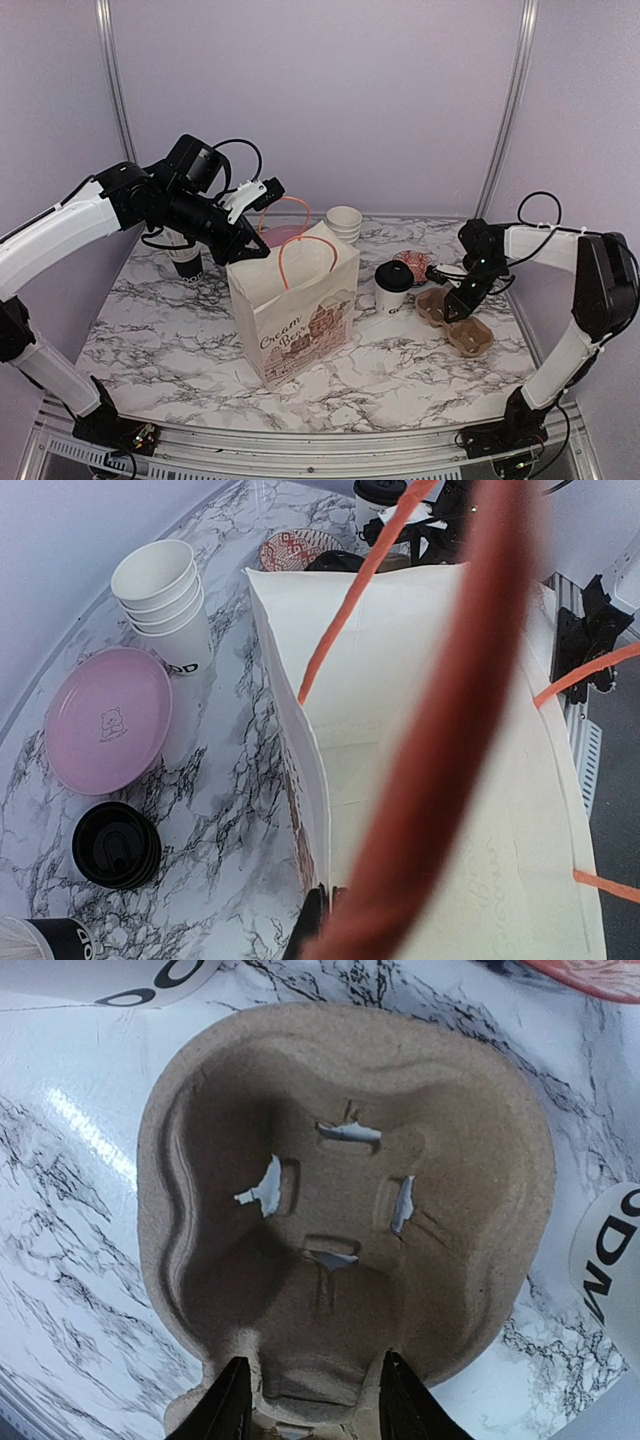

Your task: Pack the takeout coffee

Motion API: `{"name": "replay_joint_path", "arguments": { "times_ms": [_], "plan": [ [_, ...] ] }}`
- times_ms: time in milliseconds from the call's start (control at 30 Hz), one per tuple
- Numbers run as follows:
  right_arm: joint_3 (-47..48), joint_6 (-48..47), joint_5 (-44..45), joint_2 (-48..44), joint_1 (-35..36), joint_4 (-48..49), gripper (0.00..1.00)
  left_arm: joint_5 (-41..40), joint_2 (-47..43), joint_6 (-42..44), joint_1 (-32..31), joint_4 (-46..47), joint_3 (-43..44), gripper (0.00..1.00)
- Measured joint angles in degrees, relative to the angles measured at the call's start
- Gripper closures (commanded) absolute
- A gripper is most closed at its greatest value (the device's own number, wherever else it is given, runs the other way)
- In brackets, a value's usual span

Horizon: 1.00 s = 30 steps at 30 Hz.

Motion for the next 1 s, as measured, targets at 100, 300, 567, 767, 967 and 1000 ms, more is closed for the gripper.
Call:
{"name": "replay_joint_path", "arguments": {
  "times_ms": [100, 300, 567, 767, 967, 1000],
  "plan": [
    [-0.20, 0.00, 0.02, 0.00, 0.00, 0.00, 0.58, 0.00, 0.00, 0.00, 0.00, 0.00, 0.00, 1.00],
    [-0.90, 0.04, -0.28, 0.04, 0.00, -0.02, 0.62, -0.02, 0.00, 0.00, 0.00, 0.00, 0.00, 1.00],
    [-0.90, 0.24, -0.59, 0.04, 0.00, -0.02, 0.71, -0.02, 0.00, 0.00, 0.00, 0.00, 0.00, 1.00],
    [-0.90, 0.31, -0.52, -1.09, 0.00, -0.52, 0.74, -0.02, 0.00, -0.02, 0.00, 0.02, 0.00, 1.00],
    [-0.09, 0.28, -1.44, -8.48, 0.00, -3.41, 0.75, -0.63, 0.11, -0.04, -0.04, -0.17, 1.22, 1.00],
    [0.50, 0.26, -1.88, -9.84, 0.00, -4.00, 0.75, -0.70, 0.13, -0.04, -0.04, -0.22, 1.70, 1.00]
  ]
}}
